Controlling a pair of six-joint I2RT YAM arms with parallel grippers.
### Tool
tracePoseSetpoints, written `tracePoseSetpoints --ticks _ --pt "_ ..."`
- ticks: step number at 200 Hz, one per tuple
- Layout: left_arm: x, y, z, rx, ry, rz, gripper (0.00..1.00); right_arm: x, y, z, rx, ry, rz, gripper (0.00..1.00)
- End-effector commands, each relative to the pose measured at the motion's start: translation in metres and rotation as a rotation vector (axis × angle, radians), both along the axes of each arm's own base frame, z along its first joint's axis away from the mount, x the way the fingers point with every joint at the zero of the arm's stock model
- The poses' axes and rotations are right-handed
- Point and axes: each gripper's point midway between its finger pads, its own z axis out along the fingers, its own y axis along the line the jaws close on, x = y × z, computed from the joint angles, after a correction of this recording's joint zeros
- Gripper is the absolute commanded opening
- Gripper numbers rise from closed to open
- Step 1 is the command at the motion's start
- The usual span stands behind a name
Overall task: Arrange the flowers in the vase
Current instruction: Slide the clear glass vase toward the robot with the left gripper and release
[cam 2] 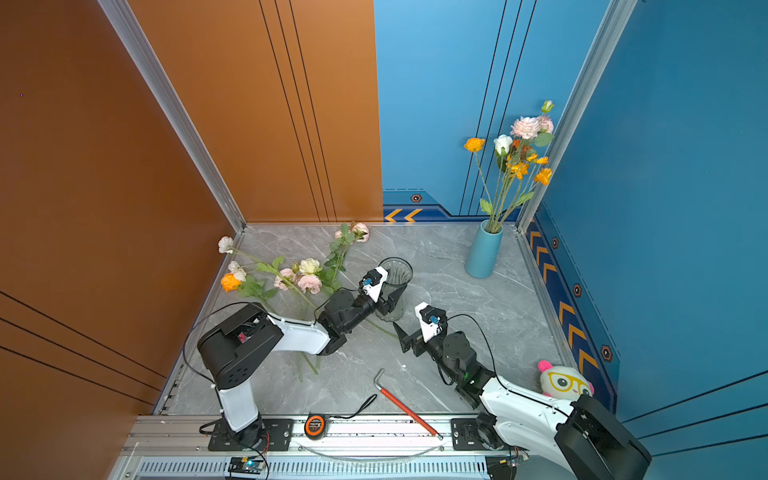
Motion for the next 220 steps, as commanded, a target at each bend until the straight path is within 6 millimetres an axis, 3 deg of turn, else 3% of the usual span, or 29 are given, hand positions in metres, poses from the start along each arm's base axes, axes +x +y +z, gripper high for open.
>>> tracePoseSetpoints --ticks 1,91,153,162,172,193,205,220 --pt "0.001 0.017 0.073 -0.179 -0.165 0.028 0.16 0.001 0.008 0.014 0.014 -0.031 0.026 1.0" --pt "0.02 0.028 0.05 -0.155 -0.123 0.048 0.17 0.003 0.011 0.012 0.004 -0.024 0.036 1.0" --pt "0.031 0.036 0.032 -0.14 -0.085 0.045 0.24 0.004 0.014 0.009 -0.005 -0.017 0.044 1.0" --pt "0.032 0.038 0.031 -0.141 -0.081 0.047 0.31 0.004 0.014 0.009 -0.007 -0.017 0.042 1.0" --pt "0.032 0.04 0.029 -0.145 -0.071 0.061 0.48 0.004 0.014 0.009 -0.008 -0.019 0.041 1.0" --pt "0.029 0.046 0.026 -0.141 -0.06 0.072 0.75 0.005 0.014 0.008 -0.014 -0.018 0.038 1.0" --pt "0.029 0.049 0.025 -0.14 -0.056 0.074 0.99 0.005 0.014 0.008 -0.017 -0.018 0.037 1.0" --pt "0.029 0.053 0.022 -0.138 -0.046 0.081 0.98 0.006 0.014 0.008 -0.032 -0.025 0.036 1.0"
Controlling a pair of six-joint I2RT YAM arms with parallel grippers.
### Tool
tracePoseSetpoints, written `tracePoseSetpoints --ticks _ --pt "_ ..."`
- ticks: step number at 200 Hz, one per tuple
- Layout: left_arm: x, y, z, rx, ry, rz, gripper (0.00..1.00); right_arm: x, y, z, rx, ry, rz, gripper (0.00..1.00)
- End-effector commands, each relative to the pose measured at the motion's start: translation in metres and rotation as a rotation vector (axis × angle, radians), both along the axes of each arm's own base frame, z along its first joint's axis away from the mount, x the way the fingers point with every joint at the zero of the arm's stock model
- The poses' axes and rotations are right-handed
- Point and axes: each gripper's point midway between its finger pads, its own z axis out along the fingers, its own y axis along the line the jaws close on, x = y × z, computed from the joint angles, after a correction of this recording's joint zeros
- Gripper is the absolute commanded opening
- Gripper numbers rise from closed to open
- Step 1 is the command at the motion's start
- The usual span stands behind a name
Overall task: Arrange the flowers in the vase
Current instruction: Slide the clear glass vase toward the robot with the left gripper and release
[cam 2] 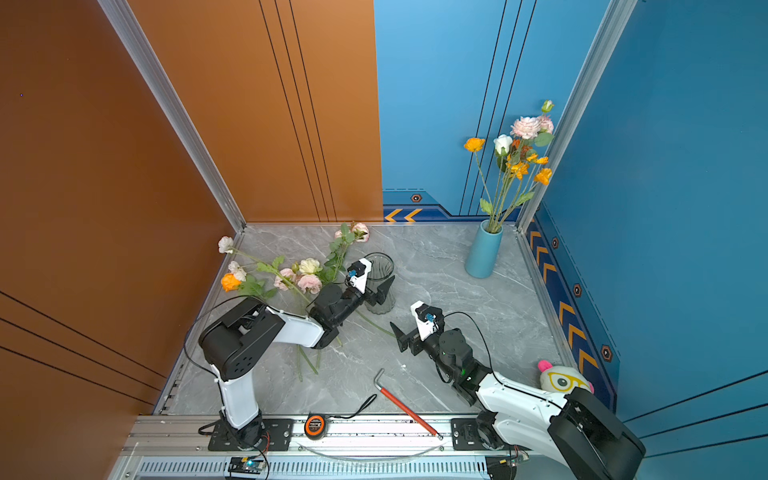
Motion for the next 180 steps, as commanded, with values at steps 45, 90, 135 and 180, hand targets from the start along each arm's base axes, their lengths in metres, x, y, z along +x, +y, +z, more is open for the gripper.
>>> tracePoseSetpoints --ticks 45,90,135,180 --pt "-0.011 0.025 0.03 -0.052 -0.072 0.008 0.98 0.007 -0.01 0.011 -0.047 -0.047 -0.041 1.0" --pt "-0.021 0.035 0.039 -0.099 -0.047 -0.059 0.98 0.015 -0.019 0.01 -0.038 -0.037 -0.077 1.0" --pt "-0.036 0.036 0.025 -0.072 -0.02 -0.106 0.98 0.021 -0.033 0.031 0.023 -0.032 -0.135 1.0" --pt "-0.05 0.055 0.026 0.001 0.032 -0.052 0.98 0.035 -0.014 0.072 0.043 -0.092 -0.107 1.0"
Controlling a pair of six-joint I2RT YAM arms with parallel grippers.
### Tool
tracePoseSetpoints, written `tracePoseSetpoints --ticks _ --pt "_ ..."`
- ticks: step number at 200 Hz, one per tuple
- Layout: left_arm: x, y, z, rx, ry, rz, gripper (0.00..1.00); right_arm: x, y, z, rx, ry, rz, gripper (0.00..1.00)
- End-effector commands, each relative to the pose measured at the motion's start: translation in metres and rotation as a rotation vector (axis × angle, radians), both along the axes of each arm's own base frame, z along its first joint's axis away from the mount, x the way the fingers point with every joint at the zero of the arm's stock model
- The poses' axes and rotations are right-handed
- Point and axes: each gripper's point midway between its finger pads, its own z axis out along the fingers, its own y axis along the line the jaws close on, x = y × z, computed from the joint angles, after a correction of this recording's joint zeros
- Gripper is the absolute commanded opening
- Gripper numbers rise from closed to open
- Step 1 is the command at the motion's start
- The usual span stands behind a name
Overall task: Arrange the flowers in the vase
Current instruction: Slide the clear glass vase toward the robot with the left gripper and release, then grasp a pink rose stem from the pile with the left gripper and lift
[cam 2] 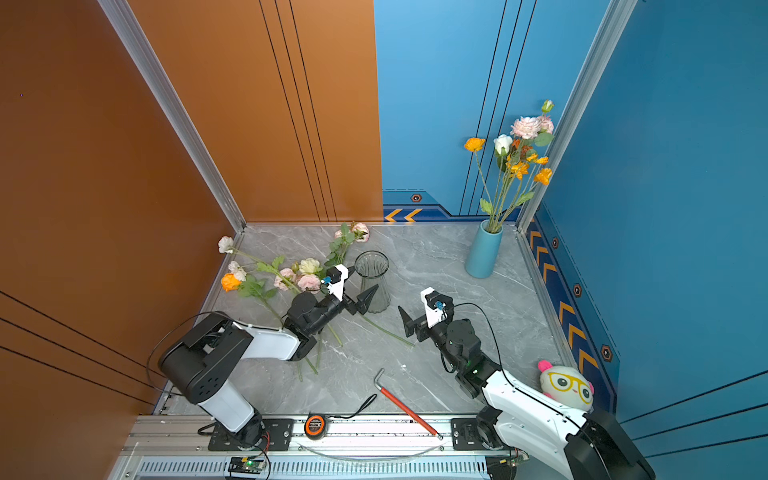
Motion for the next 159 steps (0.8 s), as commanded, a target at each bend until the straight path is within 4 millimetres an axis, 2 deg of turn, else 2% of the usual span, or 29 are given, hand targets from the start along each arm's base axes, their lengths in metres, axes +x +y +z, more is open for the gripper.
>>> tracePoseSetpoints --ticks 1,24,38,46,58,69,82,91,104,116,118,138,159 --pt "-0.009 0.007 0.008 0.031 -0.001 0.009 0.98 0.01 0.008 0.016 0.003 -0.02 0.0 1.0" --pt "-0.019 0.027 0.009 0.057 0.051 0.091 0.98 0.003 0.024 -0.008 -0.01 -0.029 0.077 1.0" --pt "-0.028 0.042 -0.004 0.122 0.146 0.151 0.98 -0.006 0.032 -0.023 0.006 -0.022 0.128 1.0" --pt "-0.035 0.053 -0.01 0.154 0.211 0.186 0.98 -0.019 0.047 -0.027 0.003 -0.013 0.194 1.0" --pt "-0.043 0.074 -0.022 0.186 0.329 0.258 0.98 -0.024 0.061 -0.029 -0.03 -0.011 0.245 1.0" --pt "-0.052 0.09 -0.028 0.161 0.413 0.321 0.98 -0.027 0.071 -0.036 -0.081 0.003 0.274 1.0" --pt "-0.059 0.106 -0.041 0.047 0.566 0.376 0.98 -0.029 0.08 -0.043 -0.112 0.015 0.299 1.0" --pt "-0.063 0.107 -0.053 -0.008 0.68 0.377 1.0 -0.03 0.085 -0.046 -0.103 0.019 0.316 1.0" --pt "-0.061 0.109 -0.072 -0.113 0.851 0.408 0.95 -0.032 0.093 -0.05 -0.093 0.033 0.352 1.0" --pt "-0.055 0.103 -0.088 -0.237 0.985 0.384 0.88 -0.033 0.099 -0.054 -0.098 0.045 0.375 1.0" --pt "-0.054 0.102 -0.091 -0.257 1.005 0.379 0.83 -0.033 0.1 -0.055 -0.1 0.047 0.376 1.0" --pt "-0.04 0.091 -0.103 -0.424 1.08 0.354 0.64 -0.033 0.103 -0.057 -0.105 0.05 0.379 1.0" --pt "-0.025 0.097 -0.111 -0.46 1.075 0.435 0.59 -0.034 0.101 -0.056 -0.115 0.047 0.376 1.0"
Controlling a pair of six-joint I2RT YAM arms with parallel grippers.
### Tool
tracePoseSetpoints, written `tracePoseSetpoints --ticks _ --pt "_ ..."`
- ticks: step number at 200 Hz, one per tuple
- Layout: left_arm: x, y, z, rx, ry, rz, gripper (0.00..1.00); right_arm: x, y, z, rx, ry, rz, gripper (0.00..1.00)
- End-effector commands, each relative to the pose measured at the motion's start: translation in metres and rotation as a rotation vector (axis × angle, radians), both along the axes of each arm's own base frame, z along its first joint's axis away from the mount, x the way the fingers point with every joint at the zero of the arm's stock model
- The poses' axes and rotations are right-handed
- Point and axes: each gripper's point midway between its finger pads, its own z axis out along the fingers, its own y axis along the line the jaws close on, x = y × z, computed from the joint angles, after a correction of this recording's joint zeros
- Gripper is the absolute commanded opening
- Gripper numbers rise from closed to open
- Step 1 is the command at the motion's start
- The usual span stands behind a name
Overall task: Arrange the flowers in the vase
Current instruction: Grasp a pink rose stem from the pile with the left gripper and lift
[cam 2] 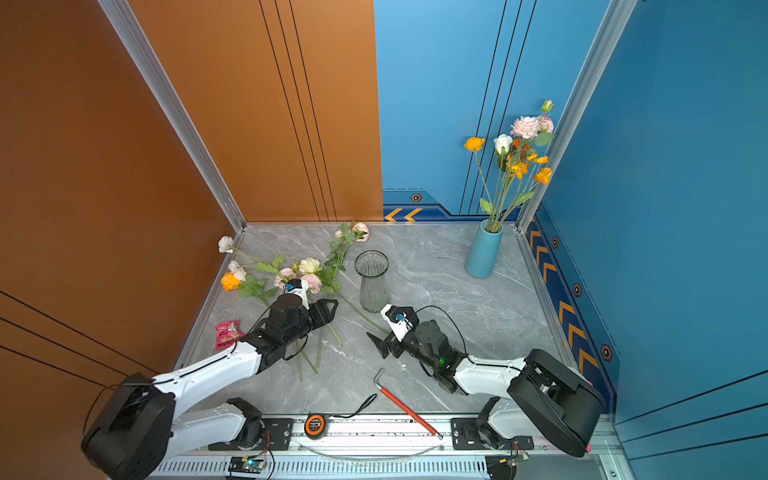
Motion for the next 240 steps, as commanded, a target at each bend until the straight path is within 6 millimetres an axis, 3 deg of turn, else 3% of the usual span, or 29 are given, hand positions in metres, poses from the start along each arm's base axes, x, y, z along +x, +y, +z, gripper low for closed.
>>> tracePoseSetpoints --ticks 1,44,122,163,213,240 --pt "0.011 -0.005 0.003 -0.164 0.045 0.108 0.59 0.0 0.008 0.022 0.035 -0.054 0.027 1.0" --pt "0.038 -0.017 -0.017 -0.239 0.116 0.181 0.45 -0.001 0.005 0.027 0.03 -0.066 0.02 1.0" --pt "0.072 -0.04 -0.056 -0.245 0.098 0.232 0.41 -0.002 0.004 0.031 0.036 -0.076 0.016 1.0" --pt "0.08 -0.045 -0.078 -0.259 0.107 0.268 0.28 0.0 0.001 0.029 0.025 -0.081 0.003 1.0" --pt "0.071 -0.033 -0.044 -0.189 -0.024 0.24 0.0 0.001 0.0 0.029 0.023 -0.082 -0.001 1.0" --pt "0.062 -0.028 -0.026 -0.167 -0.057 0.201 0.0 0.001 -0.001 0.03 0.025 -0.085 -0.003 1.0"
